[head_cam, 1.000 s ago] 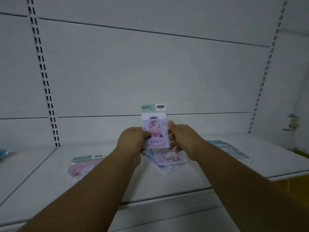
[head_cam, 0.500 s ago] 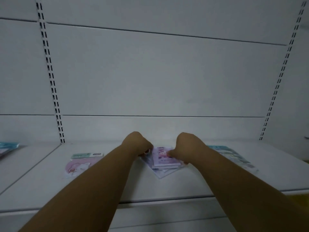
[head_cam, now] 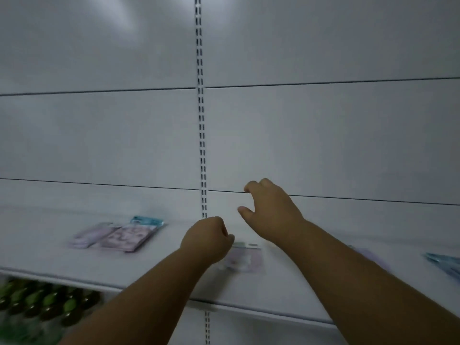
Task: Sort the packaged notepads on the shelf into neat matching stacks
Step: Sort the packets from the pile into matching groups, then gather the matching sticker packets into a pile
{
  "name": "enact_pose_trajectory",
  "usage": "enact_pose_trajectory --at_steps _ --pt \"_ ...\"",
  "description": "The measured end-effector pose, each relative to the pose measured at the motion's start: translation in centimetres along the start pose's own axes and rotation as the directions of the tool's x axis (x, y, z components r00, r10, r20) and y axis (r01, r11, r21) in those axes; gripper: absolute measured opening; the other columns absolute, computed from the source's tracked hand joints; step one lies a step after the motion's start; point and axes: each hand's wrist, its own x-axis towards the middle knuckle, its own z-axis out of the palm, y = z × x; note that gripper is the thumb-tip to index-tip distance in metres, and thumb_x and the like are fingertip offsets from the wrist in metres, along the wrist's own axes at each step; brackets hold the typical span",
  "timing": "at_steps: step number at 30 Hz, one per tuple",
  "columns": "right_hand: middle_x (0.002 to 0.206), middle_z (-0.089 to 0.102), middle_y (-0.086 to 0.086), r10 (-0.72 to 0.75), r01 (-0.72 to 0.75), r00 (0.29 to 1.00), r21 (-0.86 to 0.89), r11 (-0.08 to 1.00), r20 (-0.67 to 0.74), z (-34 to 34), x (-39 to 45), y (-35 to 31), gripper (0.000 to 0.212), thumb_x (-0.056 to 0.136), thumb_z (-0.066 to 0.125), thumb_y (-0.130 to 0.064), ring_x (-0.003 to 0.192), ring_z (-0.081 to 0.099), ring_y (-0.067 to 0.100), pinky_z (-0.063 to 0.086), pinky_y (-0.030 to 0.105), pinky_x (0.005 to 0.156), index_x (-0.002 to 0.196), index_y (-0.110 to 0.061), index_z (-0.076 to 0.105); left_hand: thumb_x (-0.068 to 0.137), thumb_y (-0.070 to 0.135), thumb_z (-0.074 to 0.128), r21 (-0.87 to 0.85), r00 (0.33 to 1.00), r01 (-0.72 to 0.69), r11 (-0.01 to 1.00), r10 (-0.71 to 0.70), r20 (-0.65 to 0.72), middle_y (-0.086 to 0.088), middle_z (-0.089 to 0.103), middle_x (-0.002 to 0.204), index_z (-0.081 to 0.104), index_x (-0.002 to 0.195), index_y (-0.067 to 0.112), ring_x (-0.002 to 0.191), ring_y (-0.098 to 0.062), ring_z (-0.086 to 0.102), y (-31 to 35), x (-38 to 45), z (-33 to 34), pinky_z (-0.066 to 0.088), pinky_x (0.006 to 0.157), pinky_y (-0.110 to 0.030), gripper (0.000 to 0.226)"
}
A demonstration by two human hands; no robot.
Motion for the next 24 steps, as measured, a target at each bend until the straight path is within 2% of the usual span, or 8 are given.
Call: enact_pose_trajectory --at_steps 4,8,11,13,15,17,20,24 --pt "0.119 0.055 0.004 -0.092 0.092 0.996 0.014 0.996 0.016 4.3 2.9 -9.5 0.042 0.090 0.057 -0.042 0.106 0.055 0.023 0.050 0.037 0.090 0.126 -0.022 0.052 0.090 0.042 0.055 0.094 0.993 0.048 0.994 -0.037 -0.114 0.002 0.068 0.097 0.063 0.100 0.021 0.090 -0.015 0.062 -10.5 -0.1 -3.7 0.052 0.079 -0.029 0.024" --pt "0.120 0.054 0.006 -0.090 0.091 0.994 -0.008 0.996 0.064 8.6 4.9 -17.4 0.044 0.089 0.057 -0.045 0.107 0.056 0.025 0.051 0.040 0.090 0.126 -0.021 0.053 0.090 0.038 0.053 0.130 0.983 0.054 0.990 -0.030 -0.181 0.000 0.070 0.096 0.065 0.103 0.019 0.086 -0.016 0.064 -18.7 0.8 -7.0 0.052 0.078 -0.029 0.026" --pt "0.118 0.055 0.007 -0.070 0.070 0.994 0.003 0.998 0.087 11.2 6.1 -21.6 0.043 0.088 0.058 -0.044 0.107 0.057 0.026 0.050 0.039 0.089 0.122 -0.019 0.056 0.090 0.035 0.054 0.113 0.979 0.072 0.991 -0.049 -0.200 -0.003 0.067 0.104 0.064 0.107 0.018 0.093 -0.020 0.063 -23.9 1.8 -8.9 0.052 0.082 -0.031 0.026" --pt "0.118 0.056 0.007 -0.046 0.046 0.994 0.002 0.999 0.102 12.3 6.8 -23.2 0.042 0.088 0.057 -0.045 0.107 0.057 0.027 0.050 0.040 0.090 0.121 -0.019 0.056 0.090 0.038 0.053 0.136 0.976 0.102 0.985 -0.072 -0.207 -0.004 0.064 0.110 0.061 0.111 0.019 0.100 -0.023 0.061 -26.8 2.5 -9.5 0.051 0.086 -0.035 0.030" --pt "0.120 0.055 0.007 -0.022 0.024 0.992 -0.017 1.000 0.122 13.2 7.4 -24.2 0.040 0.089 0.056 -0.042 0.108 0.056 0.028 0.050 0.040 0.091 0.122 -0.019 0.055 0.093 0.045 0.048 0.235 0.973 0.158 0.959 -0.110 -0.204 -0.006 0.060 0.118 0.055 0.118 0.018 0.109 -0.026 0.056 -29.0 3.5 -9.7 0.047 0.090 -0.037 0.038" --pt "0.121 0.054 0.007 0.001 0.004 0.990 -0.035 0.999 0.138 13.9 7.8 -24.9 0.036 0.092 0.055 -0.038 0.108 0.056 0.028 0.049 0.040 0.091 0.123 -0.020 0.055 0.093 0.053 0.041 0.294 0.971 0.223 0.929 -0.184 -0.156 -0.009 0.058 0.125 0.052 0.121 0.015 0.115 -0.027 0.052 -30.6 4.5 -9.8 0.042 0.093 -0.038 0.048" --pt "0.123 0.054 0.007 0.022 -0.012 0.987 -0.063 0.998 0.157 14.7 8.4 -25.4 0.035 0.093 0.054 -0.036 0.107 0.056 0.028 0.049 0.040 0.091 0.124 -0.020 0.054 0.088 0.058 0.045 0.279 0.963 0.265 0.923 -0.265 -0.038 -0.008 0.057 0.128 0.052 0.124 0.016 0.118 -0.026 0.051 -32.0 5.6 -9.6 0.039 0.095 -0.037 0.056" --pt "0.120 0.054 0.007 0.072 -0.058 0.983 -0.087 0.995 0.166 15.6 9.1 -25.7 0.035 0.092 0.054 -0.037 0.105 0.056 0.028 0.049 0.040 0.090 0.123 -0.020 0.054 0.080 0.060 0.059 0.213 0.956 0.291 0.933 -0.293 -0.023 -0.008 0.055 0.129 0.046 0.125 0.016 0.121 -0.027 0.050 -32.5 6.8 -9.8 0.039 0.097 -0.037 0.065"
